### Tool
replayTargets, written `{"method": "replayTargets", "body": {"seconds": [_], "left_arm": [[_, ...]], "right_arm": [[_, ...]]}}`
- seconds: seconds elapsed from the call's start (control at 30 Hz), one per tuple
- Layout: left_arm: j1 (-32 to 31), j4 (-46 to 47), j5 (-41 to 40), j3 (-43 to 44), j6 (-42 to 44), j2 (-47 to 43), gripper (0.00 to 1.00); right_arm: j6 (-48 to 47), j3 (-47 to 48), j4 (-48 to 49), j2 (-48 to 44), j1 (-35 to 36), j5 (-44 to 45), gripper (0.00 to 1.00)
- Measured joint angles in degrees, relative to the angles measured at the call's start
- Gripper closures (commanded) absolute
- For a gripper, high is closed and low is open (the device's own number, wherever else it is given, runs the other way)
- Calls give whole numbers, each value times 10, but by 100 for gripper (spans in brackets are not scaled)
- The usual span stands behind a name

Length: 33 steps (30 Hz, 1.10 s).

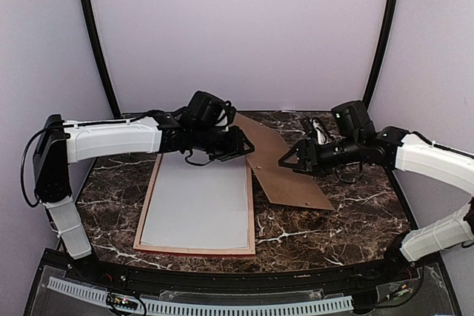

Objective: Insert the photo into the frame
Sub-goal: Turn over the backboard, then pass from the left arm to the right

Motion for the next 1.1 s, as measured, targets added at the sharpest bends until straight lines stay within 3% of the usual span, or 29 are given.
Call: {"method": "replayTargets", "body": {"seconds": [0.23,0.43,0.63,0.83,1.1], "left_arm": [[4,64,31,-16,-19,39,80],[9,104,48,-24,-40,61,90],[15,153,64,-26,-54,66,99],[18,175,77,-33,-70,75,100],[31,204,120,-63,-75,65,100]], "right_arm": [[-29,-30,-7,-1,-33,30,24],[-66,-46,-18,8,-114,81,15],[-93,-45,0,75,-183,116,13],[-117,-30,16,164,-230,138,12],[-143,-28,26,149,-249,137,11]]}}
